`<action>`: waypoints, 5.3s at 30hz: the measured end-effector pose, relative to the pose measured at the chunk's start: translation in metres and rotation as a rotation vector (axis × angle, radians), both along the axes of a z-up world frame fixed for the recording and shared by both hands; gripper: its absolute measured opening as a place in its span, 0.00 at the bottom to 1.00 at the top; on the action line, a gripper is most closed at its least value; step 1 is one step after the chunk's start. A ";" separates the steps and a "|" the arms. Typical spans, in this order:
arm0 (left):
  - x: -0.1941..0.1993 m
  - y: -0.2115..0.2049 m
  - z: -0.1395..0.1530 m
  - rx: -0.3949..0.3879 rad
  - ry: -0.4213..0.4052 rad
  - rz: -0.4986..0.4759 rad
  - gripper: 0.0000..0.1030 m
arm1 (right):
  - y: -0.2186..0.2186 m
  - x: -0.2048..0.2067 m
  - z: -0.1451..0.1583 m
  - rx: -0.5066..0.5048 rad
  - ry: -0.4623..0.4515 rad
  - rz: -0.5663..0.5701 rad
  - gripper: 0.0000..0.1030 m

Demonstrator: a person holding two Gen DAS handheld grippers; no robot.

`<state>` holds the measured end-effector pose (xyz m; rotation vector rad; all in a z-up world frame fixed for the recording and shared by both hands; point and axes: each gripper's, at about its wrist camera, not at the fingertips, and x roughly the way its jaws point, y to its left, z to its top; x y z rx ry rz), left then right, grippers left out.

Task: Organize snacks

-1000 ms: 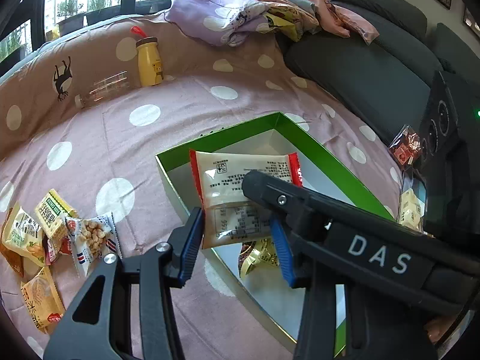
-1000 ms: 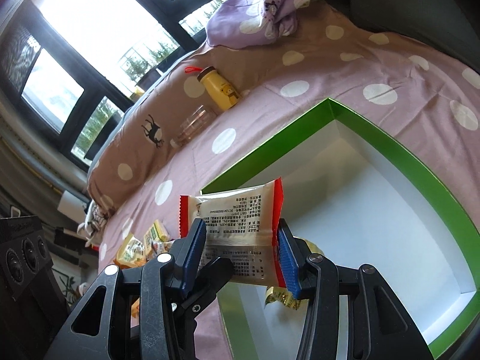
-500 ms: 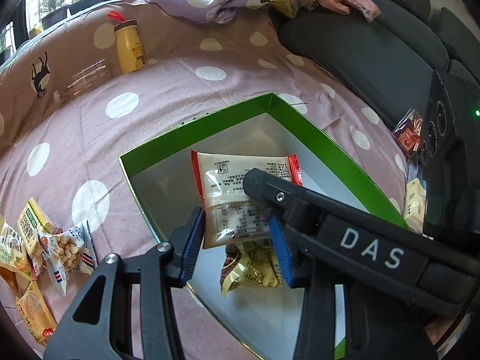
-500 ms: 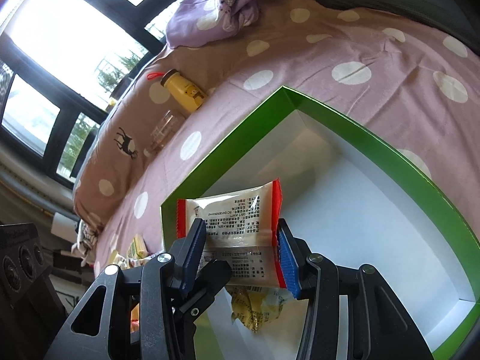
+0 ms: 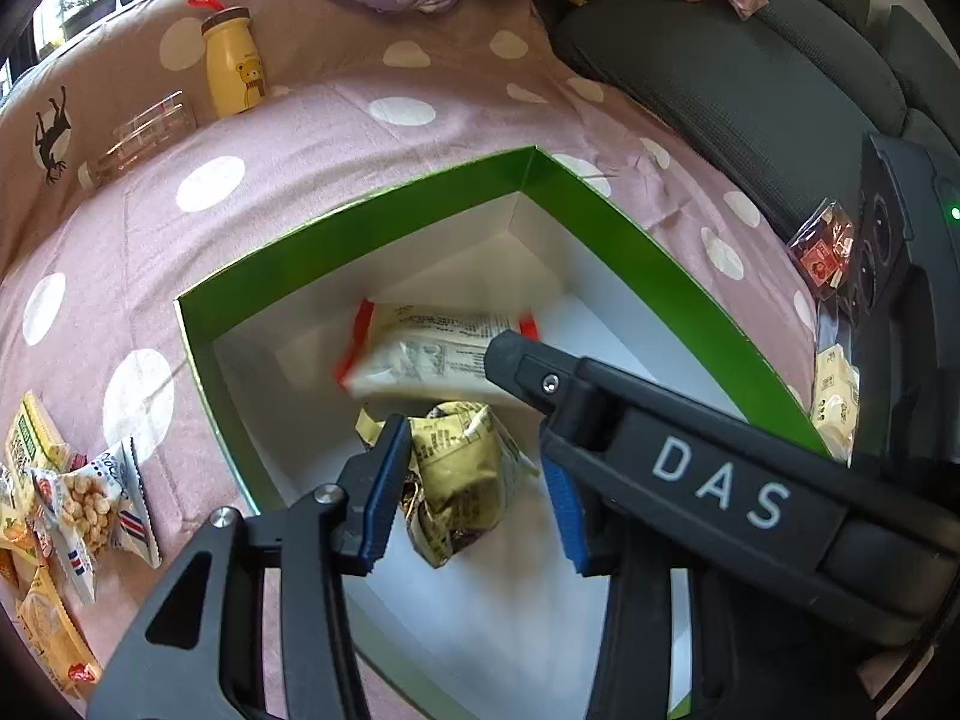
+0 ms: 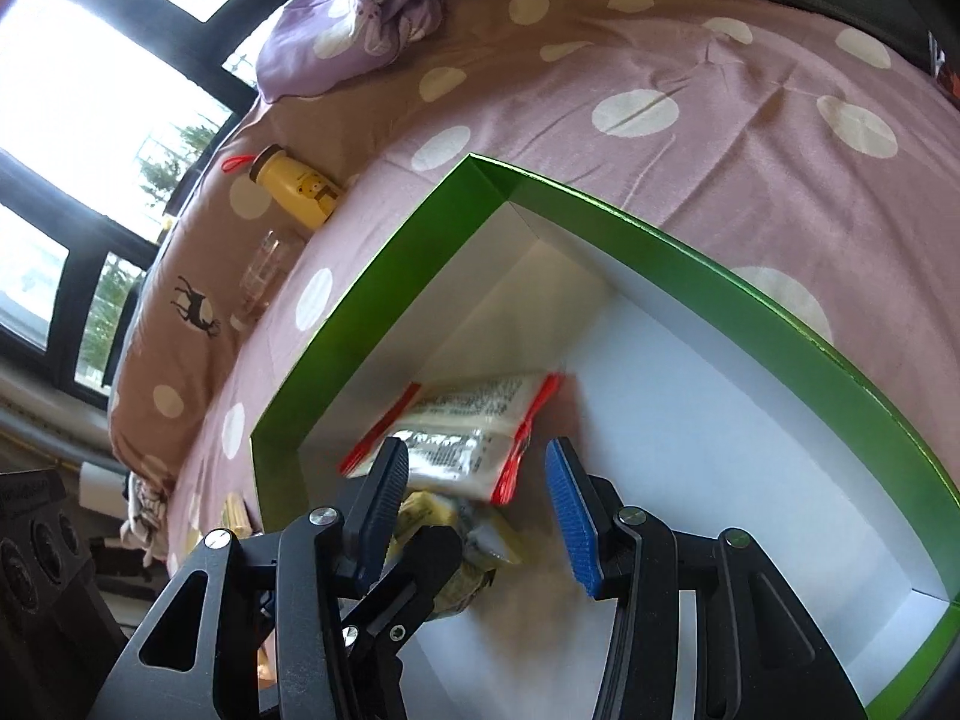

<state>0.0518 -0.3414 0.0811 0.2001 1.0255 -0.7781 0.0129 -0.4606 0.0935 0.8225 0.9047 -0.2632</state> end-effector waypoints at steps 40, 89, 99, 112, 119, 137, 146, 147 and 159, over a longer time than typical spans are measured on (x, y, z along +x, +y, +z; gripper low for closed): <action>-0.051 0.359 -0.016 -0.116 -0.058 0.802 0.93 | 0.209 0.073 0.002 -0.162 -0.039 0.506 0.86; -0.054 0.340 -0.024 -0.217 0.052 0.672 0.90 | 0.233 0.014 0.012 -0.058 -0.091 0.704 0.68; -0.056 0.331 -0.027 -0.246 0.106 0.618 0.71 | 0.248 0.031 -0.027 0.014 0.041 0.744 0.55; -0.054 0.313 -0.037 -0.256 0.156 0.542 0.68 | 0.273 0.032 -0.032 0.023 0.031 0.804 0.55; -0.048 0.298 -0.049 -0.265 0.194 0.498 0.48 | 0.286 0.034 -0.042 0.051 0.053 0.837 0.53; -0.063 0.302 -0.023 -0.251 0.045 0.506 0.29 | 0.302 0.011 0.001 -0.054 -0.151 0.868 0.44; -0.075 0.305 0.000 -0.267 -0.042 0.489 0.29 | 0.302 -0.003 0.030 -0.090 -0.235 0.855 0.44; -0.077 0.305 0.003 -0.269 -0.052 0.489 0.29 | 0.302 -0.005 0.033 -0.093 -0.244 0.855 0.44; -0.090 0.293 0.034 -0.295 -0.144 0.463 0.30 | 0.290 -0.020 0.069 -0.132 -0.329 0.835 0.44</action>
